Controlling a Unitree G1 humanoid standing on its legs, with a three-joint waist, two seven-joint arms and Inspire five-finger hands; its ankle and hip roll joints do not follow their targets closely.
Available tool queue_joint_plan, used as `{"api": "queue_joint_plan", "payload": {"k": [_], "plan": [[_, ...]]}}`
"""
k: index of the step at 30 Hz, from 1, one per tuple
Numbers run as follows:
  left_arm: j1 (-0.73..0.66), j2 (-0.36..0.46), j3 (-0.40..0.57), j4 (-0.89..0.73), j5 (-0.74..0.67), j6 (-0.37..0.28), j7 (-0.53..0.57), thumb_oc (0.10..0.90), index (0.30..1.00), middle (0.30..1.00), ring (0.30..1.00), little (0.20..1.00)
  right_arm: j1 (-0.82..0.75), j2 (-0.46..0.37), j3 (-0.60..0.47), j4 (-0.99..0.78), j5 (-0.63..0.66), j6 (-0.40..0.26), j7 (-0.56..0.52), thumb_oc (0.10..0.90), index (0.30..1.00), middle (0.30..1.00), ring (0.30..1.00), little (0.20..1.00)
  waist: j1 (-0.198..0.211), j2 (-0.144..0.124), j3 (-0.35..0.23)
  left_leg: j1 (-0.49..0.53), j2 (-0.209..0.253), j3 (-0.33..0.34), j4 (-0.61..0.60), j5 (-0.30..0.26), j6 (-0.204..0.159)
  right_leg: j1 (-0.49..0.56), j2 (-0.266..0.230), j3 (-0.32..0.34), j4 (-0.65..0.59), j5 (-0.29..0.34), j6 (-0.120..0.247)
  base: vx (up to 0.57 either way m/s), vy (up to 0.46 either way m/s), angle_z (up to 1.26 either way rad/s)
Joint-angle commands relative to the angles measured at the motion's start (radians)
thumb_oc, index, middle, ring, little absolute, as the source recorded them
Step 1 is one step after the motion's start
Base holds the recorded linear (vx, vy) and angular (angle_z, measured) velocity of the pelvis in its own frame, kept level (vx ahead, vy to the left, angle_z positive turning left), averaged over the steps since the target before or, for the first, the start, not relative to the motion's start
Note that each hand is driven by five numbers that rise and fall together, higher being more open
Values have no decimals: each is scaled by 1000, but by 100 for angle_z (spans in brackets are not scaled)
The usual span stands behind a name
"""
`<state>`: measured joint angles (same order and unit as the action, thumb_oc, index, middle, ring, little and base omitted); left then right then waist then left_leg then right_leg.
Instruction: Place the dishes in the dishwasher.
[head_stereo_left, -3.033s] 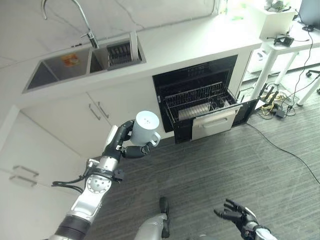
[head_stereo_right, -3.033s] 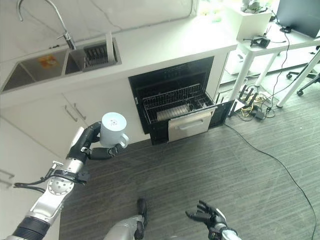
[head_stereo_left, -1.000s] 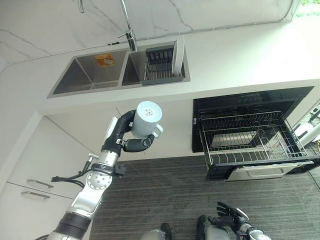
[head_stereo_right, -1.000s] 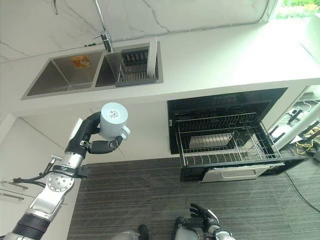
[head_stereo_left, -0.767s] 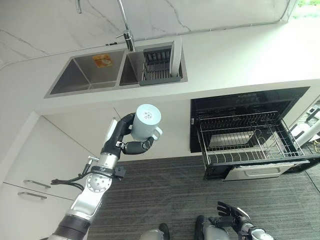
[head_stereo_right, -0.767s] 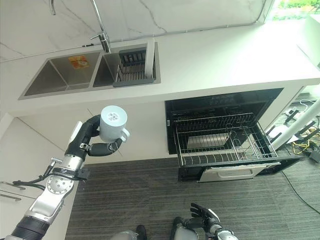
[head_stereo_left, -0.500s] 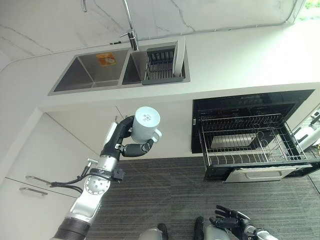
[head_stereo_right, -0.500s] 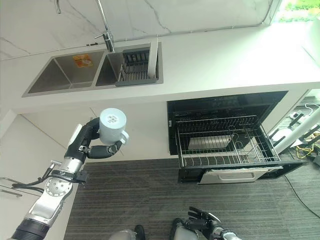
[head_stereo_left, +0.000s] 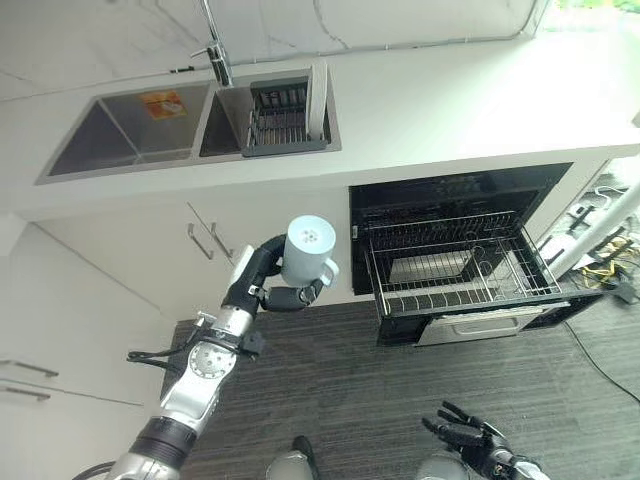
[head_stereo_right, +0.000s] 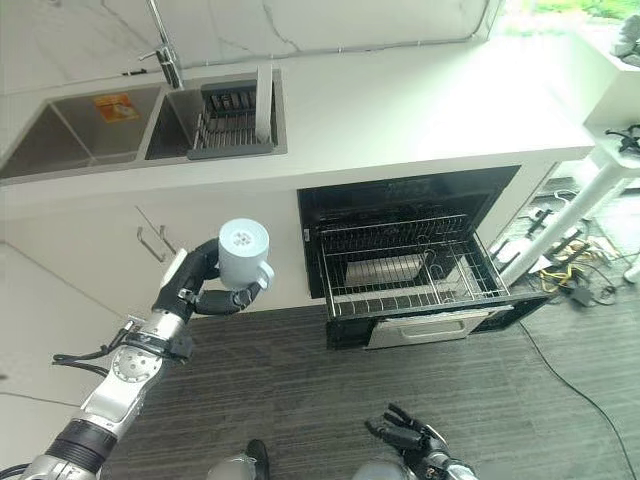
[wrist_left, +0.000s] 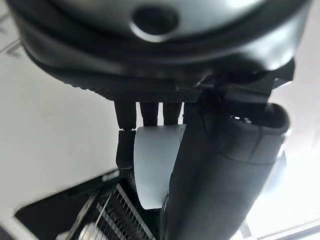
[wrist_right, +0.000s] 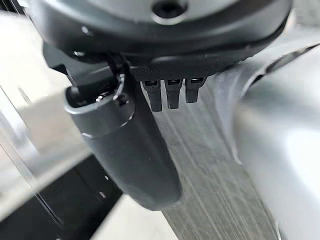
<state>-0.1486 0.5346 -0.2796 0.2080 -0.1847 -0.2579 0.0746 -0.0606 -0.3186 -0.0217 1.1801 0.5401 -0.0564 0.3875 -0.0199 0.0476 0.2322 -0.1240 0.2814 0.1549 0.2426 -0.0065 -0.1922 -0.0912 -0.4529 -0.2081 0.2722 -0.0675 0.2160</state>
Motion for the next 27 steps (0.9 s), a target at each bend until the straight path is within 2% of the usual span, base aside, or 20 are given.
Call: {"api": "queue_joint_plan", "payload": {"k": [1, 3, 5, 7, 8, 9, 11, 13, 14, 15, 18, 20, 22, 27], "plan": [[-69, 10, 90, -209, -10, -70, 55, 400, 300, 300, 300, 300, -14, 16, 71, -74, 39, 8, 99, 800, 900, 900, 900, 900, -12, 10, -24, 0, 47, -37, 57, -98, 37, 20, 165, -11, 28, -74, -15, -77, -729, 32], [-35, 1, 113, -215, 0, -77, 75, 400, 300, 300, 300, 300, -27, 9, 80, -82, 69, 30, 126, 800, 900, 900, 900, 900, -7, 15, -19, -13, 69, -70, 57, -90, 30, 13, 208, -29, 28, -95, -47, -67, -516, -4], [-10, -10, 125, -221, 53, -94, 72, 400, 300, 300, 300, 300, -18, -6, 72, -85, 84, 37, 134, 800, 900, 900, 900, 900, -4, 4, -20, -17, 38, -76, 57, -80, 46, 13, 231, -32, 28, -101, -74, 13, -520, -66], [-5, -20, 138, -230, 94, -85, 86, 400, 300, 300, 300, 300, 3, -22, 55, -95, 75, 48, 151, 800, 900, 900, 900, 900, -5, -15, -29, 11, -29, 17, 57, -104, 77, 14, 220, -82, 28, -108, -89, 53, -549, -18], [-13, -20, 137, -233, 96, -71, 93, 400, 300, 300, 300, 300, 5, -27, 52, -97, 75, 55, 147, 800, 900, 900, 900, 900, -5, -20, -36, 25, -87, 55, 57, -131, 97, 10, 210, -97, 28, -110, -88, 71, -446, 21], [-20, -17, 137, -236, 94, -56, 92, 400, 300, 300, 300, 300, 7, -27, 52, -95, 81, 63, 139, 800, 900, 900, 900, 900, -3, -20, -43, 30, -145, 76, 57, -156, 116, 9, 213, -99, 28, -112, -88, 81, -346, 10], [-25, -10, 140, -235, 82, -39, 68, 400, 300, 300, 300, 300, 5, -18, 57, -78, 107, 66, 124, 800, 900, 900, 900, 900, 0, -12, -52, 41, -213, 130, 57, -186, 146, 15, 231, -121, 28, -113, -85, 92, -250, -3], [-23, 2, 141, -239, 71, -32, 53, 400, 300, 300, 300, 300, 3, 1, 64, -69, 130, 63, 109, 800, 900, 900, 900, 900, -1, 10, -58, 36, -264, 124, 57, -202, 171, 12, 275, -117, 28, -111, -86, 81, -119, 8], [-23, 2, 141, -239, 71, -32, 53, 400, 300, 300, 300, 300, 3, 1, 64, -69, 130, 63, 109, 800, 900, 900, 900, 900, -1, 10, -58, 36, -264, 124, 57, -202, 171, 12, 275, -117, 28, -111, -86, 122, -57, 2], [-19, 8, 141, -240, 57, -40, 54, 400, 300, 300, 300, 300, 7, 31, 76, -66, 112, 37, 93, 800, 900, 900, 900, 900, 4, 31, -56, 6, -300, 98, 57, -198, 182, 13, 320, -116, 28, -109, -88, 135, -16, 2], [2, 2, 158, -226, 51, -54, 84, 400, 300, 300, 300, 300, -7, 47, 106, -72, 33, 29, 76, 800, 900, 900, 900, 900, 20, 34, -63, -11, -314, 48, 57, -206, 207, 15, 362, -86, 28, -130, -107, 95, 8, -17], [0, 10, 163, -211, 51, -72, 91, 400, 300, 300, 300, 300, -9, 47, 117, -79, 19, 21, 79, 800, 900, 900, 900, 900, 22, 28, -62, -5, -291, 69, 57, -214, 213, 23, 369, -108, 28, -137, -108, 52, -62, -75], [-9, 1, 158, -205, 76, -67, 110, 400, 300, 300, 300, 300, -23, 39, 124, -88, 59, 47, 33, 800, 900, 900, 900, 900, 26, 23, -55, 4, -280, 52, 57, -219, 220, 34, 394, -116, 28, -131, -113, 79, -91, -56], [-18, 4, 155, -192, 93, -51, 141, 400, 300, 300, 300, 300, -31, 38, 99, -61, 106, 59, 13, 800, 900, 900, 900, 900, 25, 25, -40, 29, -273, 52, 57, -239, 227, 51, 398, -132, 28, -122, -109, 68, -30, 3]]}}
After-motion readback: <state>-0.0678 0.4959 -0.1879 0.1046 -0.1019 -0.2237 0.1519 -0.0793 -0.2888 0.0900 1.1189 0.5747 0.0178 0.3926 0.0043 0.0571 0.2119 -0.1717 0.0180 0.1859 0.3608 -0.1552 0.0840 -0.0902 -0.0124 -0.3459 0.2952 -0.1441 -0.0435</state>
